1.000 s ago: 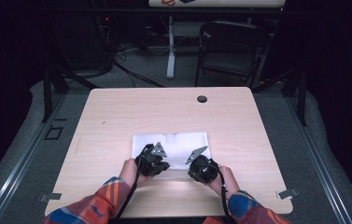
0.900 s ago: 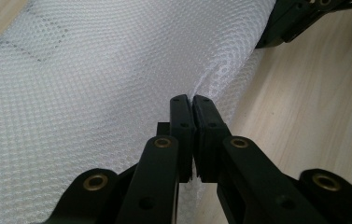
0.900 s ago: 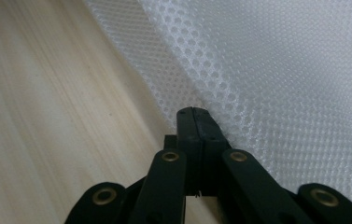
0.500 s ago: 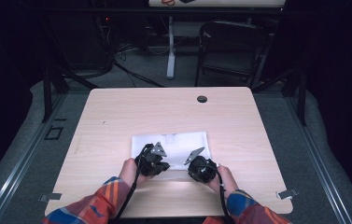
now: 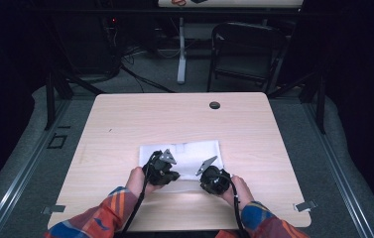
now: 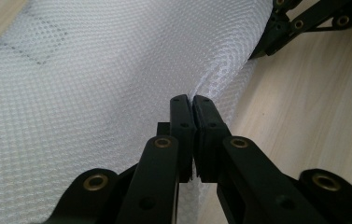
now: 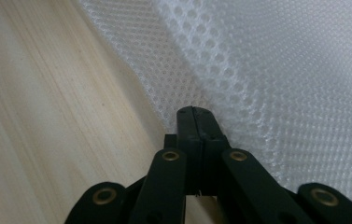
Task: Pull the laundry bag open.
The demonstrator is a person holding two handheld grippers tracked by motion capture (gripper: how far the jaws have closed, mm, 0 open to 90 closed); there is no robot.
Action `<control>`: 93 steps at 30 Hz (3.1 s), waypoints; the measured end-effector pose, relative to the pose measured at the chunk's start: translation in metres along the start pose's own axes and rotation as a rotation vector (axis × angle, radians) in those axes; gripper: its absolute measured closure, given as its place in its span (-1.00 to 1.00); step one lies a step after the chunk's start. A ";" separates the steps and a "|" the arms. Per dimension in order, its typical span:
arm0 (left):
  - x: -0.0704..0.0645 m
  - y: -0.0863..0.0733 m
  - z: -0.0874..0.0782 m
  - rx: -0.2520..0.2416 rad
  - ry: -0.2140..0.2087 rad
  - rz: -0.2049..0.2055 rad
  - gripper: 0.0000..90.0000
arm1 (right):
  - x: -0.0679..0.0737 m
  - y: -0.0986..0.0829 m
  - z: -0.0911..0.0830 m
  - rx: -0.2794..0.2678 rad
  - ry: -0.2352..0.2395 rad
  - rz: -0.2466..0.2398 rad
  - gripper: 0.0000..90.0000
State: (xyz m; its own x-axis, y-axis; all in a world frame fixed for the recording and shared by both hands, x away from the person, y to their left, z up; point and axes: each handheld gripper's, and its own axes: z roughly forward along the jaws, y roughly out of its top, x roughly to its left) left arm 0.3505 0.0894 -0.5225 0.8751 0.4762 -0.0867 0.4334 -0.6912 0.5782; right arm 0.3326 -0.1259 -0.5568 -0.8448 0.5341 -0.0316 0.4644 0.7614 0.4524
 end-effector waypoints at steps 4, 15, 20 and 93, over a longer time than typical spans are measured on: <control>0.003 0.002 -0.005 -0.013 0.008 -0.004 0.95 | 0.000 0.000 0.000 0.001 0.003 0.002 1.00; 0.005 0.006 -0.013 -0.029 0.014 -0.009 0.95 | 0.001 -0.001 -0.001 0.009 0.005 0.002 1.00; 0.007 0.008 -0.018 -0.039 0.018 -0.019 0.95 | 0.001 -0.001 -0.002 0.021 0.021 -0.002 1.00; 0.061 0.086 -0.063 -0.105 0.246 -0.017 0.97 | 0.007 -0.007 -0.008 0.069 0.126 -0.013 1.00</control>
State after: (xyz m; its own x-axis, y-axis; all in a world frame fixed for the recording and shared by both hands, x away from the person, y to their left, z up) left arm 0.4279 0.0935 -0.4274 0.7838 0.6137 0.0950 0.4115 -0.6278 0.6607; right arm 0.3214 -0.1301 -0.5531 -0.8755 0.4770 0.0769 0.4667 0.7938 0.3899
